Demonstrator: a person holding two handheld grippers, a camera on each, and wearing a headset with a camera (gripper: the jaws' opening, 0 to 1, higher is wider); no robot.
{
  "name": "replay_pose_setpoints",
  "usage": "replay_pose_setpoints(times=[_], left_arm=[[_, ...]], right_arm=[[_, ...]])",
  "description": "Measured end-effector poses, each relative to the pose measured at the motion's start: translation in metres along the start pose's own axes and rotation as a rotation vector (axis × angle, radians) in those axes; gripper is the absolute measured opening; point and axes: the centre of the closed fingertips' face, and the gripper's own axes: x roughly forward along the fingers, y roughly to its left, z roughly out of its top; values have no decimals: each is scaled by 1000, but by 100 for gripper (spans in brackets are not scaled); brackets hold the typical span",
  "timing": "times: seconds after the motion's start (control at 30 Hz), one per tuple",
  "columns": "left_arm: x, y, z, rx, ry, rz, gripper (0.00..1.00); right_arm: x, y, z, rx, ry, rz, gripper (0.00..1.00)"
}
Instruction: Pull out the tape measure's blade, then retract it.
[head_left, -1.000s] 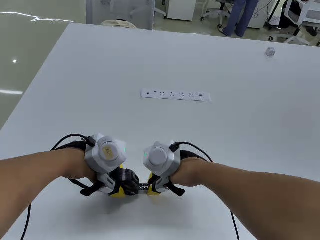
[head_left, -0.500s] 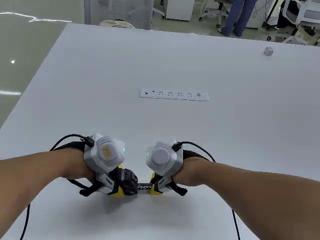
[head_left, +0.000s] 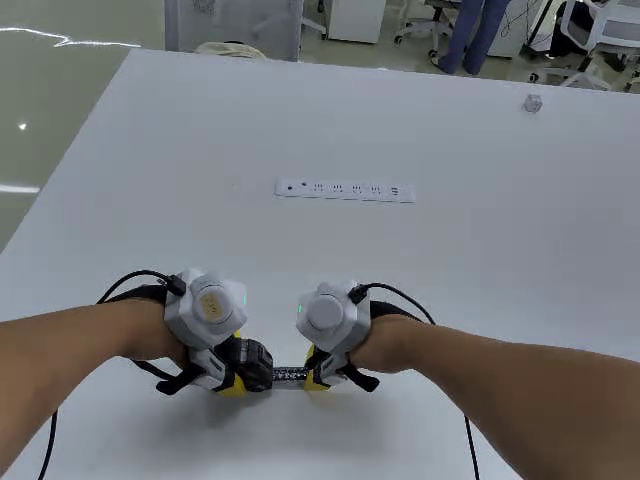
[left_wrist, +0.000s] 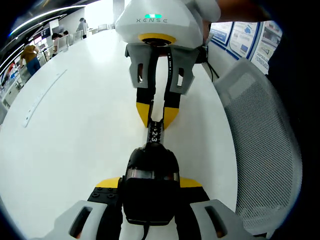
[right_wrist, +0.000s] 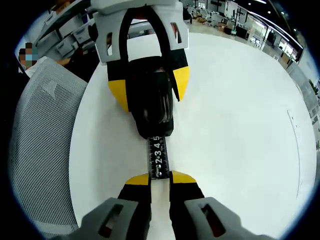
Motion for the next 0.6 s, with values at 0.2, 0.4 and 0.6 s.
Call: replay_pose_setpoints(times=[0.2,0.4,0.6], left_arm=[[0,0,0,-1,-1,1,37],[0,0,0,-3,-1,2,37],[0,1,-1,-3,0,4,37]], right_arm=[[-3,0,-3,1,1,1,11],[-6,-1,-7,1,2,0,11],[-10,0,-11,4,5,1,11]])
